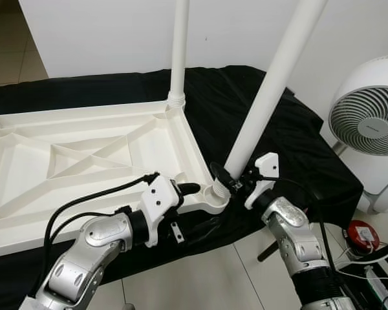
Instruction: Building children table
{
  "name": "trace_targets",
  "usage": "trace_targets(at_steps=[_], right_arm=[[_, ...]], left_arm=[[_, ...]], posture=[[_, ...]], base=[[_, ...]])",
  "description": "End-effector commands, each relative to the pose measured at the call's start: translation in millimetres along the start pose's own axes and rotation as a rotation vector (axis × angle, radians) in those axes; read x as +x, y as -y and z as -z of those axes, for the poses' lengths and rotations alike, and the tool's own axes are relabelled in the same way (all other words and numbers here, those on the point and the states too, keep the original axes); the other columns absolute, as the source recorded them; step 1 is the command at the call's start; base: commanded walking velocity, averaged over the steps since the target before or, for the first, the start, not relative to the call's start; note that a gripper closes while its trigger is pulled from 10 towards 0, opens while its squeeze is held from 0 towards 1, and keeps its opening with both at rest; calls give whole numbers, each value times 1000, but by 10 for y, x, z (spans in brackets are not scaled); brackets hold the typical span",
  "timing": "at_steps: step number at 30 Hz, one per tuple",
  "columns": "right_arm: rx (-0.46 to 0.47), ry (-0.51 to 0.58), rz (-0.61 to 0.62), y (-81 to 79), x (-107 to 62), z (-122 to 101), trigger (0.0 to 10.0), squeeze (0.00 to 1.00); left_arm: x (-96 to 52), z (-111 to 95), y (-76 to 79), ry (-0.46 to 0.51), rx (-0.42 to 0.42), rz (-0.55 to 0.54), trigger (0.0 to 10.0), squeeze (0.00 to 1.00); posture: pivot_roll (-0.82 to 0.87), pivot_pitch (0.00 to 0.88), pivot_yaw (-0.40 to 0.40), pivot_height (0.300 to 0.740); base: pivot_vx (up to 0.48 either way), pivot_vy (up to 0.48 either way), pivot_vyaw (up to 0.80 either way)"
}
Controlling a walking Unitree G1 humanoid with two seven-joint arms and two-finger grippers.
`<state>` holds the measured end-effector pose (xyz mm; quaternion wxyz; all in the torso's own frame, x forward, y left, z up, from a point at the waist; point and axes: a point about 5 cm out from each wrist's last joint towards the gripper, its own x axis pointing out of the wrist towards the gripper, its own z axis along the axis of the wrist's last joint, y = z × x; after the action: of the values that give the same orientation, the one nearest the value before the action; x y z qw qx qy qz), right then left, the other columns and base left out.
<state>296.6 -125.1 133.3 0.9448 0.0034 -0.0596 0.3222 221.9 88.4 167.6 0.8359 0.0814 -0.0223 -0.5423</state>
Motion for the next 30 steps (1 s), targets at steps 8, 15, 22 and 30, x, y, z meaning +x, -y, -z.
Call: trace_targets(at_steps=[8, 15, 22, 30], right_arm=[[-22, -83, -95, -157, -94, 209, 10000, 0], [-43, -90, -166, -202, -86, 190, 10000, 0], [-12, -121, -241, -227, -170, 239, 10000, 0], [39, -157, -257, -133, -241, 261, 10000, 0]], left_arm=[[17, 8, 0, -2, -2, -30, 10000, 0], [22, 8, -7, -2, 1, -30, 10000, 0], [27, 12, 2, 1, -1, -35, 10000, 0], [33, 15, -13, 0, 2, -38, 10000, 0]], posture=[[15, 46, -67, 740], [17, 41, -74, 740], [12, 41, -77, 740], [6, 45, -79, 740]], base=[[0, 0, 0], [0, 0, 0], [0, 0, 0], [0, 0, 0]])
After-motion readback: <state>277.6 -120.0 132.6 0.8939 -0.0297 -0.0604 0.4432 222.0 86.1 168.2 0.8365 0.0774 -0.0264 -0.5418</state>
